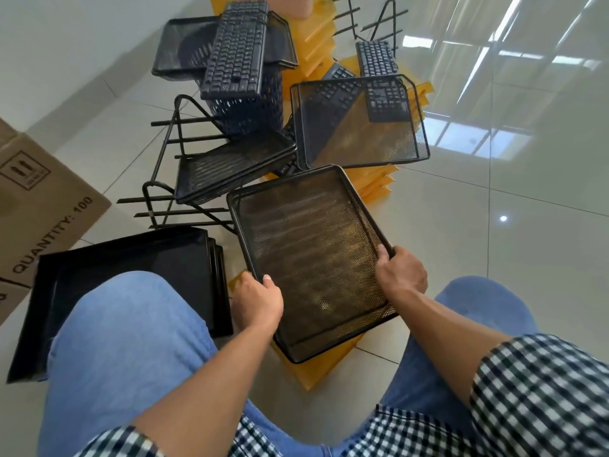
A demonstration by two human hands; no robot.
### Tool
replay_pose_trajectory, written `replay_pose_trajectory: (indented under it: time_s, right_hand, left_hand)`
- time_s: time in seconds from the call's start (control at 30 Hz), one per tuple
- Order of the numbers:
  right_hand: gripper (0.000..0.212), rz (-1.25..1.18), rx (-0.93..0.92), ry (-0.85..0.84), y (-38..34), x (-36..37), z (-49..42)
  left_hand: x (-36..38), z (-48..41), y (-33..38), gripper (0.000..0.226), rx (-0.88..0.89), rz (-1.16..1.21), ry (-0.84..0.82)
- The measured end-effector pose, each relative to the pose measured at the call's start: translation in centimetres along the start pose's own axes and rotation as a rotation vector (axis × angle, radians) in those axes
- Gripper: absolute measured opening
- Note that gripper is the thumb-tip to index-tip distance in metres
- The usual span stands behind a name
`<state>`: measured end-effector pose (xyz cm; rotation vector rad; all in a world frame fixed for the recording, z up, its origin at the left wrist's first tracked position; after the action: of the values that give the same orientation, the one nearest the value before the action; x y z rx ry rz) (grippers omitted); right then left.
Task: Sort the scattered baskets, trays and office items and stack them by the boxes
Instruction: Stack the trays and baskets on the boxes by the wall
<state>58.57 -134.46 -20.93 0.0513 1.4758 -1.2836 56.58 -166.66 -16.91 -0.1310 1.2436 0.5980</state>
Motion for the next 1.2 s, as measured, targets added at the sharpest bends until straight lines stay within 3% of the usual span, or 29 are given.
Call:
replay_pose_trajectory:
  time_s: [0.2, 0.43, 0.67, 0.77, 1.0, 1.2]
  right_hand:
    - [0.04, -0.021, 0.043, 0.015, 0.5, -0.7, 0.0]
    - [0.04, -0.036, 0.101, 0.051, 0.5, -2.2, 0.3]
    - [0.034, -0.028, 0.281, -0.024, -2.5, -6.6, 4.6]
    - [0.034, 0.005, 0.334, -0.064, -4.0, -8.5, 6.1]
    - [0.035, 0.053, 0.446, -0.096, -8.4, -15.4, 10.5]
    - [0.038, 0.024, 0.498, -0.062, -13.6, -24.0, 14.2]
  left_hand:
    - [0.4, -0.1, 1.1, 0.019, -0.003, 0.104, -0.013]
    - [-0.5, -0.9, 2.3, 0.036, 0.0, 0.128, -0.039]
    - [-6.9, 0.6, 4.0, 0.022, 0.044, -0.108, -0.23]
    - [-9.2, 1.0, 4.1, 0.032, 0.064, -0.114, -0.333]
    - [-14.3, 4.4, 4.0, 0.046, -0.095, 0.185, -0.67]
    - [-23.1, 8.8, 6.7, 0.044, -0.03, 0.265, -0.738]
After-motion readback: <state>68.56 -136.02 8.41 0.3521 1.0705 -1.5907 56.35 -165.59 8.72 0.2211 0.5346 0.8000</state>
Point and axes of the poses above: each hand's wrist, its own z-axis away from the middle knuckle, its own x-axis out of the palm, y = z × x, the point moved 7 cm from there along -z, towards the middle knuckle, and after that the axes turned 14 degrees about -z, right-handed, at the moved point
